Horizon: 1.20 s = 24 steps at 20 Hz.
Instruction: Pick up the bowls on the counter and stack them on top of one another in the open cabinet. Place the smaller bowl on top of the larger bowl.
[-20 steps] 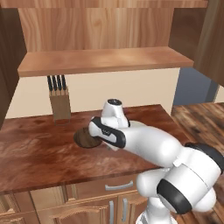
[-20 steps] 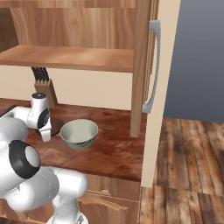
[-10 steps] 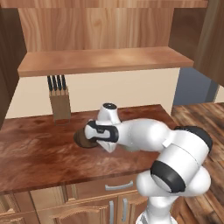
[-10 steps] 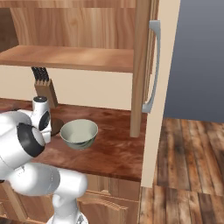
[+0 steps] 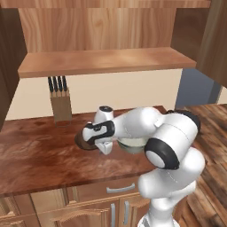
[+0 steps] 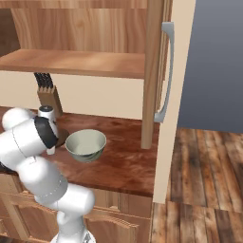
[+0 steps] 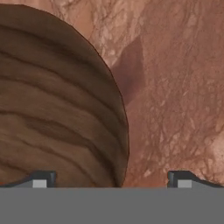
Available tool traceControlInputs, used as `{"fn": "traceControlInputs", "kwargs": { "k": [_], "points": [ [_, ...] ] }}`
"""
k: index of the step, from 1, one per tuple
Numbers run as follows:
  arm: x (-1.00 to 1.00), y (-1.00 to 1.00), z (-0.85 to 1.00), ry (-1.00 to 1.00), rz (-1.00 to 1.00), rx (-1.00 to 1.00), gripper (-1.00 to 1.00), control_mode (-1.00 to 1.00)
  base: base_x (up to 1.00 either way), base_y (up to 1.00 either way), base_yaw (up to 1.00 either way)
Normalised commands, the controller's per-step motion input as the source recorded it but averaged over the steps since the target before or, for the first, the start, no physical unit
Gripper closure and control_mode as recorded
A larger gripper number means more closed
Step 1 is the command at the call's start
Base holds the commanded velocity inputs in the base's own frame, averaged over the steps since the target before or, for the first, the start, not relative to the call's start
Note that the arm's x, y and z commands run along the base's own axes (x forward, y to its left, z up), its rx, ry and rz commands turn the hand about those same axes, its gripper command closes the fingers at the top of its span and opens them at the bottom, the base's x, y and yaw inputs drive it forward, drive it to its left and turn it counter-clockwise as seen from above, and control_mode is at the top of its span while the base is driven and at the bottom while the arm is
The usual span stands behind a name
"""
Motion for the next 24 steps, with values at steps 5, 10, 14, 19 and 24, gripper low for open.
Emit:
{"fn": "traceControlInputs", "kwargs": {
  "k": [5,10,14,19,24],
  "points": [
    [0.22,0.08,-0.25,0.03,-0.05,-0.02,-1.0,-1.0,0.0,0.0,0.0],
    [0.15,0.02,-0.28,0.01,-0.04,-0.03,-1.0,-1.0,0.0,0.0,0.0],
    [0.05,0.0,-0.06,0.0,-0.02,0.0,1.0,-1.0,0.0,0.0,0.0],
    [0.01,0.0,0.04,0.0,0.0,0.0,1.0,-1.0,0.0,0.0,0.0],
    [0.05,0.0,0.6,-0.05,-0.02,0.02,1.0,-1.0,0.0,0.0,0.0]
  ]
}}
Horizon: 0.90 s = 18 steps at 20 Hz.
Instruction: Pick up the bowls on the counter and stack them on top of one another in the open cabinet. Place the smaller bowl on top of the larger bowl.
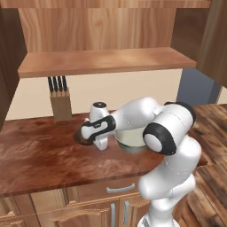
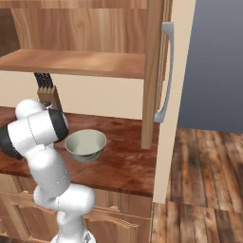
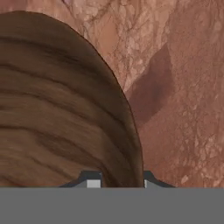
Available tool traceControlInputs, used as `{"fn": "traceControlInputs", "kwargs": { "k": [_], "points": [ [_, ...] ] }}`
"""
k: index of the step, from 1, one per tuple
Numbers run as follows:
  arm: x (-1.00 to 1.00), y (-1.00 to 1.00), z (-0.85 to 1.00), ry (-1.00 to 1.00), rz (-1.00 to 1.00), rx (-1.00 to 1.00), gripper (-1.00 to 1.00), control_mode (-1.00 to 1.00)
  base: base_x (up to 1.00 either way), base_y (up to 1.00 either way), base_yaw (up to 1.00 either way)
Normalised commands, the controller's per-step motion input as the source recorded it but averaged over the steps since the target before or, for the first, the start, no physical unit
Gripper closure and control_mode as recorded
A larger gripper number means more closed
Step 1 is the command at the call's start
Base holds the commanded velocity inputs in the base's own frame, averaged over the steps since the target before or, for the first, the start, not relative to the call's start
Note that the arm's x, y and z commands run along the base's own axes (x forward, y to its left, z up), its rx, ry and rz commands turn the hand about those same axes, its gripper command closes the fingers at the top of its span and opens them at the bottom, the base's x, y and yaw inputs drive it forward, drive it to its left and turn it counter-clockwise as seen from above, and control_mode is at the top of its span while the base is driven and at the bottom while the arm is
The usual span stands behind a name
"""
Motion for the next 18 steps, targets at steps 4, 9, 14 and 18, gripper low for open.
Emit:
{"fn": "traceControlInputs", "kwargs": {
  "k": [4,9,14,18],
  "points": [
    [0.0,-0.01,0.83,-0.05,-0.01,0.01,1.0,-1.0,0.0,0.0,0.0],
    [-0.27,-0.18,0.79,-0.04,-0.04,0.0,1.0,-1.0,0.0,0.0,0.0],
    [-0.52,-0.34,0.67,-0.08,-0.07,0.0,1.0,-1.0,0.0,0.0,0.0],
    [-0.64,-0.53,0.5,-0.1,-0.11,0.01,1.0,-1.0,0.0,0.0,0.0]
  ]
}}
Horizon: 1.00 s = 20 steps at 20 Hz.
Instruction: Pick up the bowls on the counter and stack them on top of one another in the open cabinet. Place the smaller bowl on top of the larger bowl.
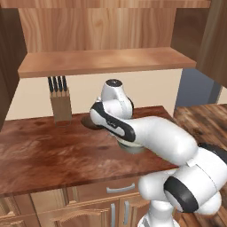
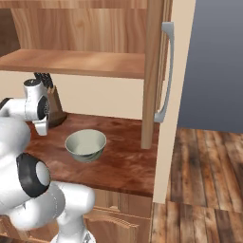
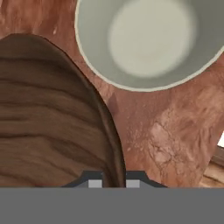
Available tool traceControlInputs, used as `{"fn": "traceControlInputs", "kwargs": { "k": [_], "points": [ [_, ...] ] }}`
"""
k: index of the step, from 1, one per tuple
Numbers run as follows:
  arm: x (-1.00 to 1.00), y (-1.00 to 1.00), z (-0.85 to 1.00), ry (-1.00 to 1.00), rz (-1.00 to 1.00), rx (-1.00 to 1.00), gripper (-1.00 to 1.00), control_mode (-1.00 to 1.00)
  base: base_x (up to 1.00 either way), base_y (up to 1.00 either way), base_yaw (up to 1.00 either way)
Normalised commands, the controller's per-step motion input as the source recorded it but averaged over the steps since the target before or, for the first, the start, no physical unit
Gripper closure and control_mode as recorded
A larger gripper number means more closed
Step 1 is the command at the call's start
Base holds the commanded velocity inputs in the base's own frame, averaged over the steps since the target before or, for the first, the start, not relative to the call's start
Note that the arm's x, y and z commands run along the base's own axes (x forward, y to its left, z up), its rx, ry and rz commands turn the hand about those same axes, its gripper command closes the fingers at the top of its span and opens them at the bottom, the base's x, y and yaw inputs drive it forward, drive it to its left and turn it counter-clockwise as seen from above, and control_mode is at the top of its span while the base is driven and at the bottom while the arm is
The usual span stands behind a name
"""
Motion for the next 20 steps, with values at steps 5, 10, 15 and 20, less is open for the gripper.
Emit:
{"fn": "traceControlInputs", "kwargs": {
  "k": [5,10,15,20],
  "points": [
    [-0.43,-0.65,0.39,-0.07,-0.11,0.01,1.0,-1.0,0.0,0.0,0.0],
    [-0.1,-0.76,0.29,-0.03,-0.05,0.02,1.0,-1.0,0.0,0.0,0.0],
    [0.0,-0.82,0.14,-0.03,0.0,0.08,1.0,-1.0,0.0,0.0,0.0],
    [0.0,-0.19,0.0,-0.03,0.0,0.02,1.0,-1.0,0.0,0.0,0.0]
  ]
}}
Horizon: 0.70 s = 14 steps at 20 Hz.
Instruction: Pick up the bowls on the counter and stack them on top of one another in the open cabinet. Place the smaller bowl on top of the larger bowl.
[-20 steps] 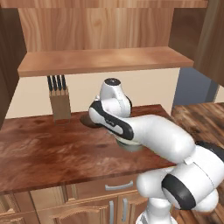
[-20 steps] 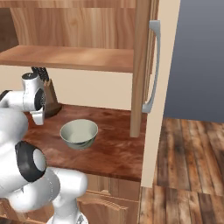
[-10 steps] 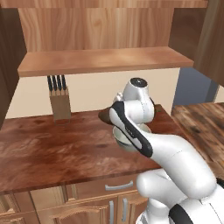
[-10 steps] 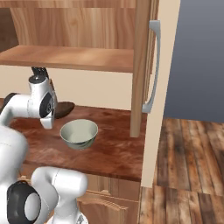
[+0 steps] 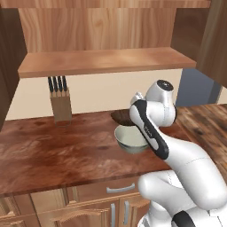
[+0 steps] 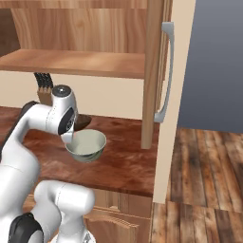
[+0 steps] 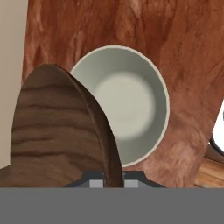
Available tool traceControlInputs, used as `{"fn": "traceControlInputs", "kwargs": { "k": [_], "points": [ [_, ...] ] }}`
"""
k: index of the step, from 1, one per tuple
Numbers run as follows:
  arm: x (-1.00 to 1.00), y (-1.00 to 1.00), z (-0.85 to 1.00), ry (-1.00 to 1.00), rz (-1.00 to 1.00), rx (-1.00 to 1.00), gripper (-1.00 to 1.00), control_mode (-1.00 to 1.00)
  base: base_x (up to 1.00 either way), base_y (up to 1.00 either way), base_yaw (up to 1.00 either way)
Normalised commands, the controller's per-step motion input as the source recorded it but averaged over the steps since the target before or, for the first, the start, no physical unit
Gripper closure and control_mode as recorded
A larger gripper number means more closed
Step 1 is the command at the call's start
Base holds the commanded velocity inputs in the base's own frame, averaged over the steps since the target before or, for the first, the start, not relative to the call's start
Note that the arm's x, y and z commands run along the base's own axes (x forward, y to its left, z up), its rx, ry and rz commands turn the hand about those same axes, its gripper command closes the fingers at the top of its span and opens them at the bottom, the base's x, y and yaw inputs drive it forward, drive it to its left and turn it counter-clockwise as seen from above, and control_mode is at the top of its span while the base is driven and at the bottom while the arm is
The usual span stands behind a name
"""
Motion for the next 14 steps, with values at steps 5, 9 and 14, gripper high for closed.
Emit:
{"fn": "traceControlInputs", "kwargs": {
  "k": [5,9,14],
  "points": [
    [0.0,-0.05,-0.14,0.0,0.01,0.0,1.0,-1.0,0.0,0.0,0.0],
    [0.0,-0.18,-0.23,0.0,0.01,0.0,1.0,-1.0,0.0,0.0,0.0],
    [0.0,-0.28,-0.18,0.0,0.0,0.0,1.0,-1.0,0.0,0.0,0.0]
  ]
}}
